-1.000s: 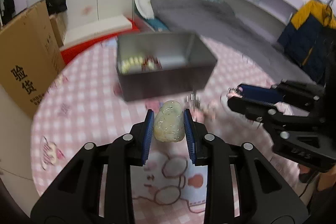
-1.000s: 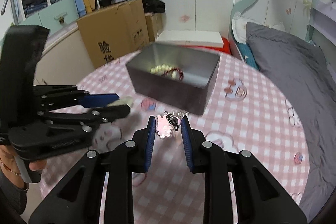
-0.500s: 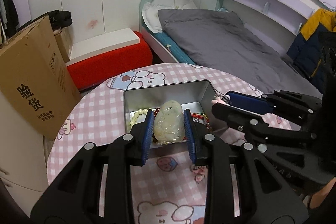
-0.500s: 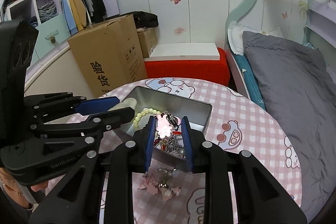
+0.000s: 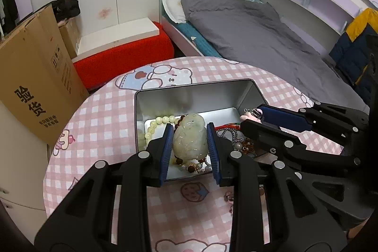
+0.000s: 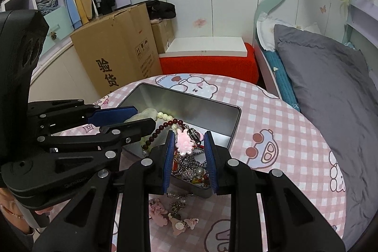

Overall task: Organize jewelry
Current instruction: 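Carry the jade pendant and pink charm over the tin box and open both tools, then grasp a silver charm chain with the left tool while the right tool pinches a pink charm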

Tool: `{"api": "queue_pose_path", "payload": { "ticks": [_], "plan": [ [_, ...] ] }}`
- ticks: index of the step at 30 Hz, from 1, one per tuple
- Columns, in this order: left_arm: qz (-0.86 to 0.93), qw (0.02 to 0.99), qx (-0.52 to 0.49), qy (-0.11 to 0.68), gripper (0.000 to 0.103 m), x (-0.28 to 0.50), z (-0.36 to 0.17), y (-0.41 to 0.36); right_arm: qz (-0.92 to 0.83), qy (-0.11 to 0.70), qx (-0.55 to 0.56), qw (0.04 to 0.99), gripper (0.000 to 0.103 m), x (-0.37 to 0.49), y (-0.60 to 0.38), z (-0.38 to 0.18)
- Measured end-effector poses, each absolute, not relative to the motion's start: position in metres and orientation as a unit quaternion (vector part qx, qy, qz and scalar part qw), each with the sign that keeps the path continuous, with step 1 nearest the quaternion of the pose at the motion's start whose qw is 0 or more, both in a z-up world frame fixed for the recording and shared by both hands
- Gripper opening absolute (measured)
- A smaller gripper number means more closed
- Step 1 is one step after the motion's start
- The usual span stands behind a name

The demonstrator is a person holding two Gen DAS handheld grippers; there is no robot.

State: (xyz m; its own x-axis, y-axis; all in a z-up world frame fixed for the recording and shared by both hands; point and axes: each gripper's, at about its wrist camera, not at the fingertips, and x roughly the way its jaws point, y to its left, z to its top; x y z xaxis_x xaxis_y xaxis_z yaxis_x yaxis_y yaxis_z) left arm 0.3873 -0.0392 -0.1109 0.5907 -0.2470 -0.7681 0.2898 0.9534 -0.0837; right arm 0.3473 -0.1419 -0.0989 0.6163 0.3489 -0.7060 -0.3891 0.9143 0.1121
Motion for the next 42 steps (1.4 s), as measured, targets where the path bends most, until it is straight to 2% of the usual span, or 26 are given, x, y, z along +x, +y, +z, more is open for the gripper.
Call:
{"api": "queue_pose_path", "payload": {
  "ticks": [15, 17, 19, 31, 37, 42],
  "plan": [
    [-0.141, 0.892, 0.021, 0.429, 0.030, 0.389, -0.110, -0.037, 0.204, 0.393, -0.021, 0.896, 0.023, 0.348, -0.143, -0.101],
    [-0.139, 0.892, 0.020, 0.429, 0.040, 0.388, -0.110, -0.036, 0.205, 0.394, -0.020, 0.896, 0.023, 0.348, -0.143, -0.101],
    [-0.134, 0.895, 0.020, 0.426, 0.043, 0.387, -0.110, -0.034, 0.205, 0.394, -0.018, 0.896, 0.024, 0.348, -0.143, -0.101],
    [-0.133, 0.903, 0.018, 0.409, 0.046, 0.367, -0.093, -0.027, 0.207, 0.382, -0.014, 0.900, 0.026, 0.335, -0.149, -0.087],
    [-0.135, 0.916, 0.015, 0.378, 0.054, 0.339, -0.072, -0.018, 0.203, 0.361, -0.015, 0.910, 0.032, 0.308, -0.162, -0.069],
    [-0.137, 0.920, 0.024, 0.367, 0.055, 0.313, -0.072, -0.016, 0.201, 0.354, -0.022, 0.913, 0.033, 0.283, -0.169, -0.068]
  ]
}}
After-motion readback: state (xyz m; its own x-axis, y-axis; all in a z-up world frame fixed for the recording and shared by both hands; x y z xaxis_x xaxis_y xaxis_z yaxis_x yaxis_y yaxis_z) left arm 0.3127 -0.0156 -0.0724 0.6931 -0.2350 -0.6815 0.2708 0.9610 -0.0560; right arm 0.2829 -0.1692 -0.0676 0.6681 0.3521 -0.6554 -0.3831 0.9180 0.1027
